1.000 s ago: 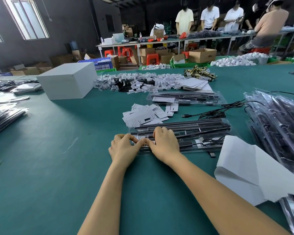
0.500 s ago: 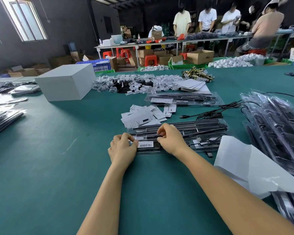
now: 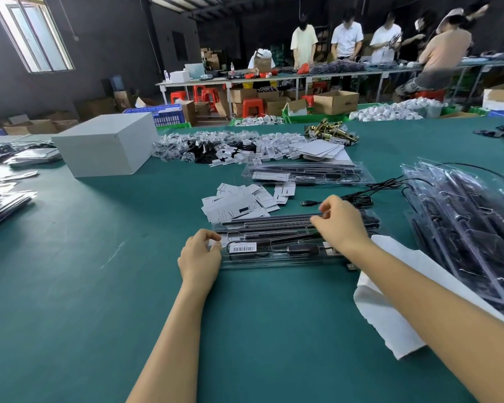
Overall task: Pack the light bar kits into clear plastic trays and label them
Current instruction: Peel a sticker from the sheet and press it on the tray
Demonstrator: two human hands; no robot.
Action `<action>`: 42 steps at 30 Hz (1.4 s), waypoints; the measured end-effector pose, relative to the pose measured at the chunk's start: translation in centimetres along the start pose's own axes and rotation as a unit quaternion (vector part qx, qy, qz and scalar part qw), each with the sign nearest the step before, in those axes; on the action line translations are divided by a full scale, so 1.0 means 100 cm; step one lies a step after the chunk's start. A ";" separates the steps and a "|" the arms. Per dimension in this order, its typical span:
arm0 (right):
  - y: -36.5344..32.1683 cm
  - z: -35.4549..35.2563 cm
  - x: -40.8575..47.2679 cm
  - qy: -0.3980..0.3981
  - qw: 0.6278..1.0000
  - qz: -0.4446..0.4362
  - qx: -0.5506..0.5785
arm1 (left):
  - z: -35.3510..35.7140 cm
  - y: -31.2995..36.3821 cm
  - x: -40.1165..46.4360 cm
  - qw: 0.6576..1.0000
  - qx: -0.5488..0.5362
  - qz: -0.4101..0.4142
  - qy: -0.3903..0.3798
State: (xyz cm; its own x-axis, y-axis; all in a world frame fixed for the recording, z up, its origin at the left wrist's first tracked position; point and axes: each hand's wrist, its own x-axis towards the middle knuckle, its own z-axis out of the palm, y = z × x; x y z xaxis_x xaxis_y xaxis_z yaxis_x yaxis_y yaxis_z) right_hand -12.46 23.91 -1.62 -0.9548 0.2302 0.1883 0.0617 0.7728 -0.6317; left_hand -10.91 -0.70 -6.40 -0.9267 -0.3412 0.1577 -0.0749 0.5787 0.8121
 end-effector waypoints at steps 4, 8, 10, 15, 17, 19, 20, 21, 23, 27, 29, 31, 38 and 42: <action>0.031 -0.021 0.001 -0.019 0.971 0.087 -0.222 | 0.001 -0.002 0.002 1.000 0.004 0.001 0.011; 0.052 -0.020 -0.001 -0.074 0.962 0.160 -0.209 | 0.004 -0.004 0.003 1.000 0.026 0.005 0.013; 0.055 -0.020 -0.002 -0.062 0.963 0.169 -0.201 | 0.005 -0.005 0.003 0.999 0.042 0.013 0.011; 0.059 -0.020 -0.003 -0.038 0.963 0.207 -0.167 | 0.004 -0.008 0.003 1.000 -0.014 0.012 0.013; 0.061 -0.015 -0.008 -0.006 0.967 0.202 -0.158 | 0.002 -0.010 0.003 0.997 -0.076 0.008 0.011; 0.065 -0.010 -0.014 0.030 0.968 0.192 -0.156 | 0.000 -0.011 0.005 0.989 -0.149 0.005 0.007; 0.067 -0.007 -0.016 0.047 0.969 0.188 -0.154 | -0.001 -0.011 0.006 0.980 -0.198 -0.003 0.004; 0.069 -0.006 -0.018 0.061 0.969 0.186 -0.150 | -0.003 -0.009 0.007 0.966 -0.256 -0.018 -0.001; 0.071 -0.004 -0.019 0.077 0.969 0.185 -0.147 | -0.004 -0.007 0.009 0.917 -0.393 -0.062 -0.007; 0.072 -0.002 -0.018 0.087 0.969 0.184 -0.140 | -0.003 -0.004 0.012 0.847 -0.517 -0.122 -0.014; 0.072 -0.003 -0.018 0.087 0.970 0.185 -0.133 | -0.001 0.001 0.011 0.832 -0.541 -0.119 -0.036; 0.072 -0.004 -0.018 0.084 0.970 0.188 -0.127 | -0.002 0.004 0.010 0.814 -0.564 -0.120 -0.071; 0.070 -0.010 -0.017 0.062 0.974 0.192 -0.099 | -0.004 0.006 0.002 0.783 -0.575 -0.132 -0.196; 0.068 -0.014 -0.018 0.047 0.976 0.194 -0.084 | -0.004 0.008 0.003 0.789 -0.572 -0.133 -0.181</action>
State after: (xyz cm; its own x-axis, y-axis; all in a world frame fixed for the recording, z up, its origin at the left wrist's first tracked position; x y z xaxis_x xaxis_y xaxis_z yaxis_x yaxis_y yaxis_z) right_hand -9.97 29.55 -5.22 -0.8197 0.5719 0.0322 0.4681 0.7012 -0.5377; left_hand -11.08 -0.62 -5.53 -0.9942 0.0159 -0.1062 -0.0948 -0.5947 0.7983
